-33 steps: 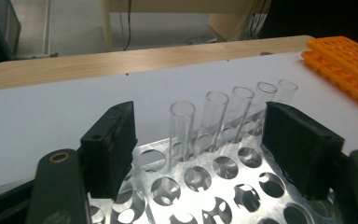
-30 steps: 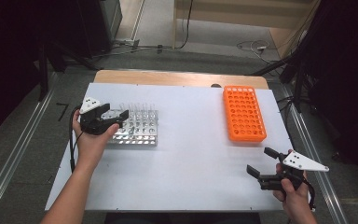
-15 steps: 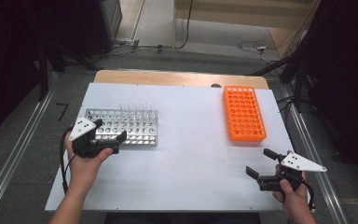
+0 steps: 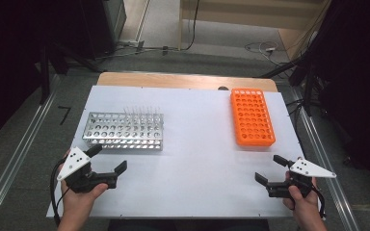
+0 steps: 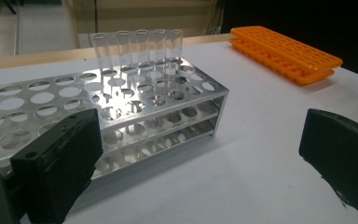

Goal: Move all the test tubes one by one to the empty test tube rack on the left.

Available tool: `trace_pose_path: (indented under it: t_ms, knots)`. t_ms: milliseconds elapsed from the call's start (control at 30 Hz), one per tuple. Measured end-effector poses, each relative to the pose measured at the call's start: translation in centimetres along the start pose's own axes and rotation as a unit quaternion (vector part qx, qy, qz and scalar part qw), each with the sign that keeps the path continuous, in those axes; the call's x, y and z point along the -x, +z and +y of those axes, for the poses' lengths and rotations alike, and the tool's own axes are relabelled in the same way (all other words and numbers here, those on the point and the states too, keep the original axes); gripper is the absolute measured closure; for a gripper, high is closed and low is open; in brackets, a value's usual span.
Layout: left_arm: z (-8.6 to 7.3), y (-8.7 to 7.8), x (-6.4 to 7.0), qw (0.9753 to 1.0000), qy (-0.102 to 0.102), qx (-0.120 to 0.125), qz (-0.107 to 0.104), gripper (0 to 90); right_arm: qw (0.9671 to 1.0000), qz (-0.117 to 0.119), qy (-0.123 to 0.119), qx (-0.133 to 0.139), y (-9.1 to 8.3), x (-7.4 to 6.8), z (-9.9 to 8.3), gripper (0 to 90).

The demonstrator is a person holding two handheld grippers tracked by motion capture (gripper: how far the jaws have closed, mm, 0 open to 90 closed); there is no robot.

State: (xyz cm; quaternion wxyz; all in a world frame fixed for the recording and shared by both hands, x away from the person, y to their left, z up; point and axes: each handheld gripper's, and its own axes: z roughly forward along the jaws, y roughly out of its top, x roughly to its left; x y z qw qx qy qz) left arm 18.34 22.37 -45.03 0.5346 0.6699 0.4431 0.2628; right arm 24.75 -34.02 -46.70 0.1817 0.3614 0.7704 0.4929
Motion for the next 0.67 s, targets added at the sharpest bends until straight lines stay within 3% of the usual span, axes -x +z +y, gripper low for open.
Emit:
trace_pose_path:
  t_ms: [167,367,667]
  knots:
    - [-0.5,-1.0,0.0,0.9999,0.01,0.004,0.002,0.0,1.0,-0.004,0.003,-0.001,0.0,0.1,-0.2,0.0]
    - [-1.6,-1.8,-0.2,0.9999,0.012,0.005,-0.01,0.0,0.9999,-0.008,0.006,-0.003,-0.1,0.4,-0.4,0.0]
    - [-1.7,-1.4,-0.1,0.9998,0.006,0.007,-0.017,0.0,0.9998,-0.014,0.01,-0.005,0.1,0.5,-0.6,0.0]
